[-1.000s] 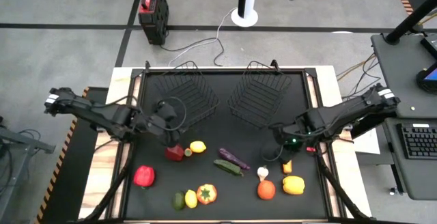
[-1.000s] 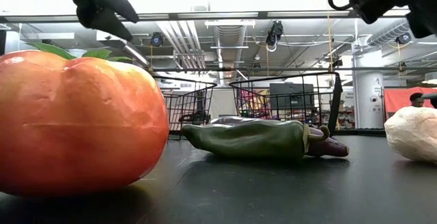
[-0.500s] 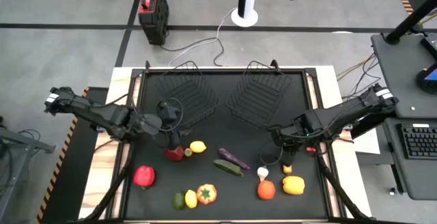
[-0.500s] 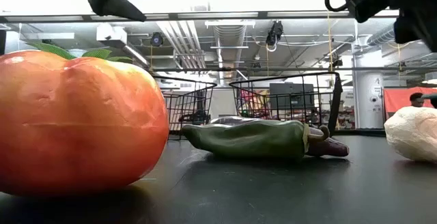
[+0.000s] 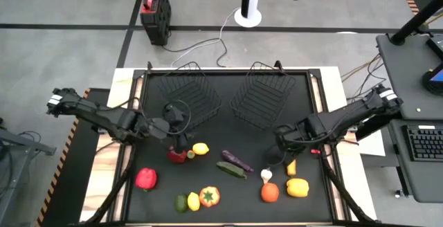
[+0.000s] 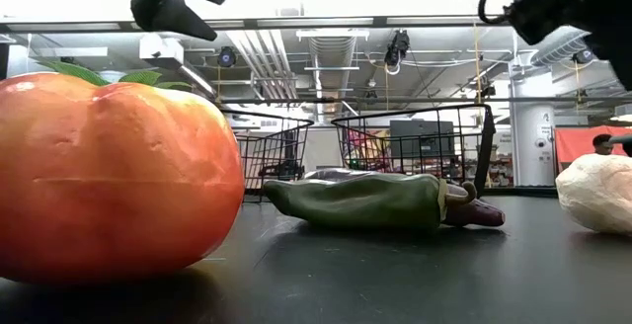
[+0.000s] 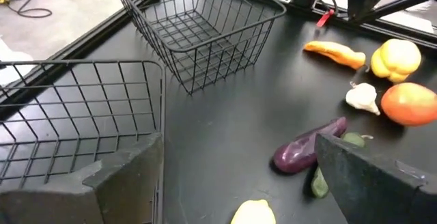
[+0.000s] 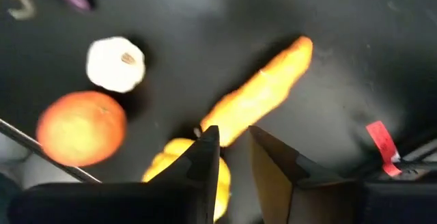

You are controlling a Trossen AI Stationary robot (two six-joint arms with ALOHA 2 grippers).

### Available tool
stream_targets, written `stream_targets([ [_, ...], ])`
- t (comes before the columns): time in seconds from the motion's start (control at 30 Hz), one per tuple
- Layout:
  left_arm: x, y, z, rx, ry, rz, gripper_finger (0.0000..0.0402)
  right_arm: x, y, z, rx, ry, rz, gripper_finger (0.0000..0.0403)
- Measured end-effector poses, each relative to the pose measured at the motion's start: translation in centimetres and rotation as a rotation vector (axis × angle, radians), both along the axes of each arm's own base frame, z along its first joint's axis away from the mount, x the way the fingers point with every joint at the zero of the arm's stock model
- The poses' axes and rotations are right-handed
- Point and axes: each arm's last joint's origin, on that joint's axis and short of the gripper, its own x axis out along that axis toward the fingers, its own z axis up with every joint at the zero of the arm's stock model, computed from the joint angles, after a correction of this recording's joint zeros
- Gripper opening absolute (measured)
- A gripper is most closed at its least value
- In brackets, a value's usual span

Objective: Sort produce into baskets
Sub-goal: Put the yellow chili pepper into the right black wire basket

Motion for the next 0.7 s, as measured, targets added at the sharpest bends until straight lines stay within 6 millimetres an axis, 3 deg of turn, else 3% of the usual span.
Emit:
stream_targets([
  [0.37, 0.0, 0.0, 0.0, -0.003, -0.004, 0.002, 0.0362, -1.4, -0.1, -3.5, -0.053, 0.102, -0.08, 0.0178],
  [0.7, 0.0, 0.0, 0.0, 0.001, -0.002, 0.002, 0.0362, -1.8, -0.2, -7.2, -0.029, 0.056, -0.126, 0.0266],
])
